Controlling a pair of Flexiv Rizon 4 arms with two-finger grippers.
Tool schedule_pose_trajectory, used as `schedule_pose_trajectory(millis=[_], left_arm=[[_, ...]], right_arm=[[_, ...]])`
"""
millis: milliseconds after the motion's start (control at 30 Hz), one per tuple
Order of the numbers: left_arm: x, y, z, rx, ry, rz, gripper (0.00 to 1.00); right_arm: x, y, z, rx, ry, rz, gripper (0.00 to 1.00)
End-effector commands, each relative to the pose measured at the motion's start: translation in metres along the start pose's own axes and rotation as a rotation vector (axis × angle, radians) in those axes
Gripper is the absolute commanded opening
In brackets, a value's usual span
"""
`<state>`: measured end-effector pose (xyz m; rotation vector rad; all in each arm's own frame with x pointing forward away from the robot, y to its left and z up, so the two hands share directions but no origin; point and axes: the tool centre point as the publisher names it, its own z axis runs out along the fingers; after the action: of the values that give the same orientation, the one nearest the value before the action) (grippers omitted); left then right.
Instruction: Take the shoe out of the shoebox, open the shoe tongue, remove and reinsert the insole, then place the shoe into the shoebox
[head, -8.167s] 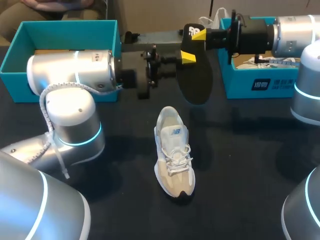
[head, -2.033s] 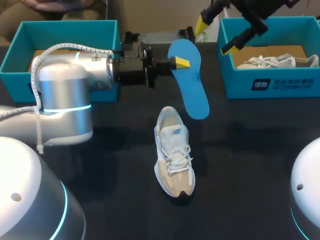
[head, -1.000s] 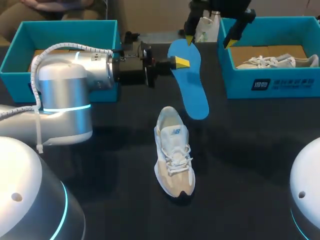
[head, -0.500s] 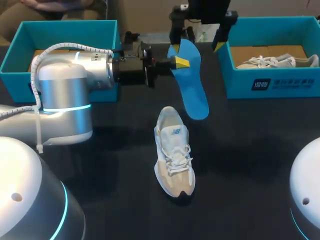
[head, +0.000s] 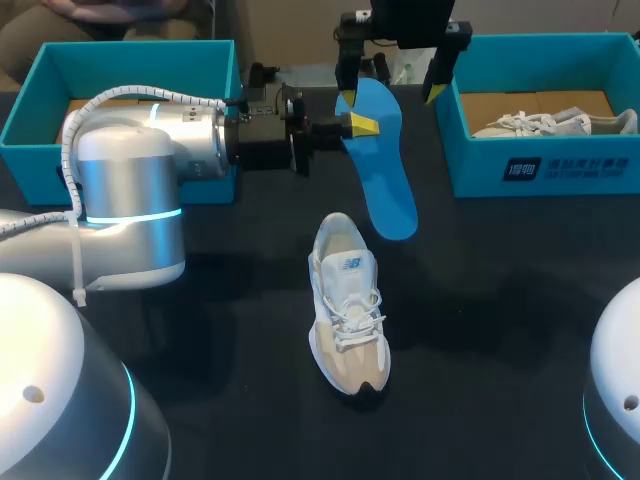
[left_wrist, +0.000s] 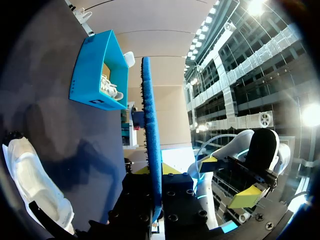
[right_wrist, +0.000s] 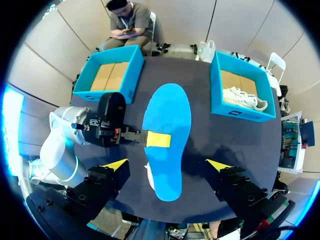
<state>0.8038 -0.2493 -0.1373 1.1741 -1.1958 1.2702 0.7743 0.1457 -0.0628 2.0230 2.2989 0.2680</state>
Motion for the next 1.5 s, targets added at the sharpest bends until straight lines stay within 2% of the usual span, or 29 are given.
schedule_pose_trajectory(millis=[33,167,233,467,567,700,833,933,1167,1500], left_arm=[[0.000,-0.001,0.001,0.000,0.000,0.000,0.00],[0.000,-0.001,0.001,0.000,0.000,0.000,0.00],[0.000,-0.001,0.001,0.000,0.000,0.000,0.00],[0.000,-0.001,0.001,0.000,0.000,0.000,0.00],[0.000,-0.001,0.001,0.000,0.000,0.000,0.00],[0.000,-0.001,0.001,0.000,0.000,0.000,0.00],[0.000,-0.001,0.001,0.000,0.000,0.000,0.00],[0.000,-0.001,0.001,0.000,0.000,0.000,0.00],[0.000,-0.001,0.001,0.000,0.000,0.000,0.00],[0.000,-0.001,0.001,0.000,0.000,0.000,0.00]], right_arm=[[0.000,0.000,0.000,0.001,0.001,0.001,1.00],[0.000,0.000,0.000,0.001,0.001,0.001,1.00],[-0.003,0.000,-0.001,-0.026,0.062,0.008,1.00],[-0.016,0.001,-0.001,-0.053,0.139,0.006,1.00],[-0.022,0.001,-0.001,-0.062,0.192,0.002,1.00],[-0.028,-0.001,0.000,-0.114,0.329,0.008,1.00],[-0.036,-0.002,-0.001,-0.113,0.384,0.000,1.00],[-0.040,-0.003,-0.001,-0.081,0.395,-0.016,1.00],[-0.048,-0.007,0.003,-0.062,0.533,-0.010,1.00],[-0.057,-0.012,0.009,-0.102,0.719,-0.004,1.00]])
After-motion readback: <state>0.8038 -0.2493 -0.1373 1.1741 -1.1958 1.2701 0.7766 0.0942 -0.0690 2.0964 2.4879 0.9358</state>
